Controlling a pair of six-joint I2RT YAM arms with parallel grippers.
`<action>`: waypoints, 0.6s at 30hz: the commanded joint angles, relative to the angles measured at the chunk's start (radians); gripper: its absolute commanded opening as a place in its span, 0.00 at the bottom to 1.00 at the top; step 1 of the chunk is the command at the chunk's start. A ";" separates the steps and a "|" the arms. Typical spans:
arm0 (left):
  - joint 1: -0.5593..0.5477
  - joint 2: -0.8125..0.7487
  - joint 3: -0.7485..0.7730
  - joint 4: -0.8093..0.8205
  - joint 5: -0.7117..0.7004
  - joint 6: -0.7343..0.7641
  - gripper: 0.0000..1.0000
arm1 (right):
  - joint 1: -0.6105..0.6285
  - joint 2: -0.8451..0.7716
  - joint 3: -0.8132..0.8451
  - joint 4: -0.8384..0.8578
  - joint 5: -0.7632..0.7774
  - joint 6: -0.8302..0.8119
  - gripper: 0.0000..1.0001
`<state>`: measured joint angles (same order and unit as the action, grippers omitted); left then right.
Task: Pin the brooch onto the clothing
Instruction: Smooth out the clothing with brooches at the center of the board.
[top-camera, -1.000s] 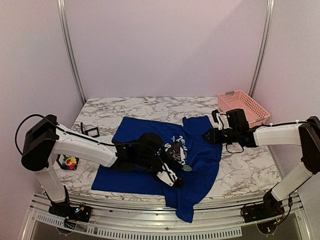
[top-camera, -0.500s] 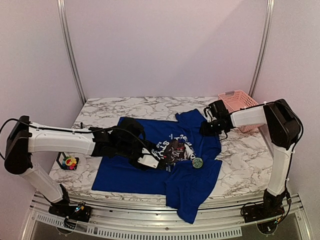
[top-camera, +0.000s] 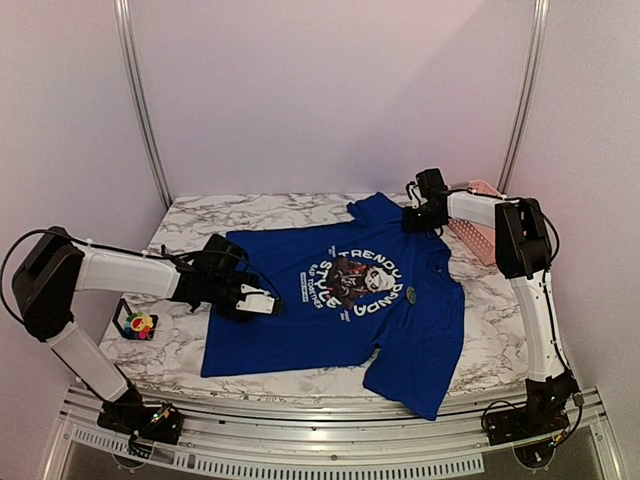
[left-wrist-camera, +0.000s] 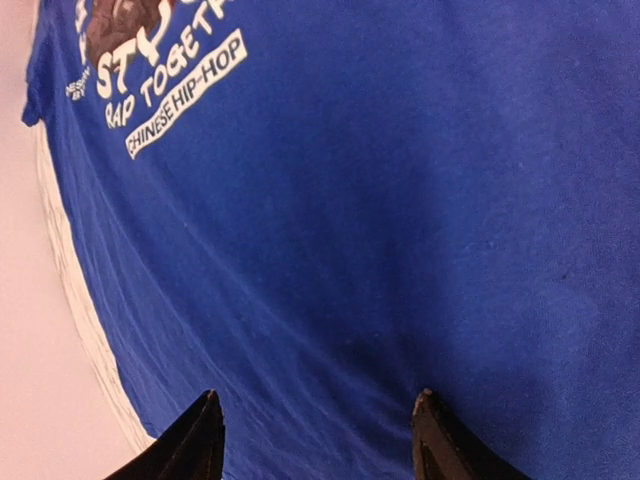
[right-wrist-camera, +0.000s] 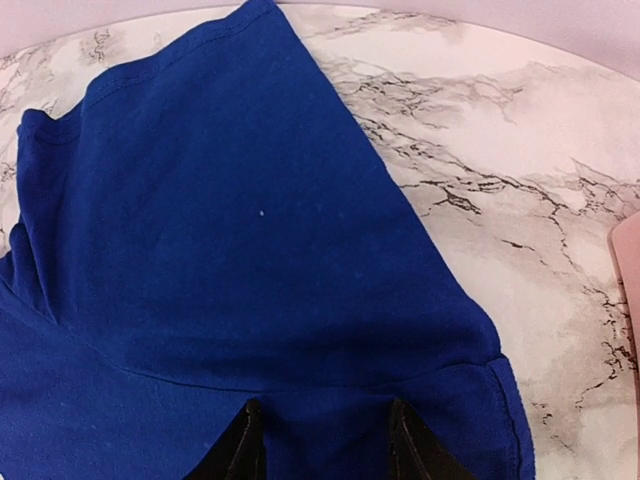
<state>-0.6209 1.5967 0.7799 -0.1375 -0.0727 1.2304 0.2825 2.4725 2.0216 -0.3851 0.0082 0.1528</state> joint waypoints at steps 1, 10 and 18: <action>0.055 0.035 -0.004 -0.158 -0.033 0.030 0.64 | 0.004 -0.047 0.023 -0.072 -0.042 -0.079 0.42; 0.091 0.194 0.574 -0.495 -0.046 -0.341 0.63 | 0.091 -0.516 -0.398 -0.101 0.141 0.031 0.39; 0.123 0.407 0.741 -0.551 -0.131 -0.521 0.58 | 0.215 -0.780 -0.843 -0.237 0.115 0.369 0.13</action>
<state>-0.5125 1.9015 1.5372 -0.5766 -0.1448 0.8185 0.4557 1.7153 1.3708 -0.5037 0.1326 0.3218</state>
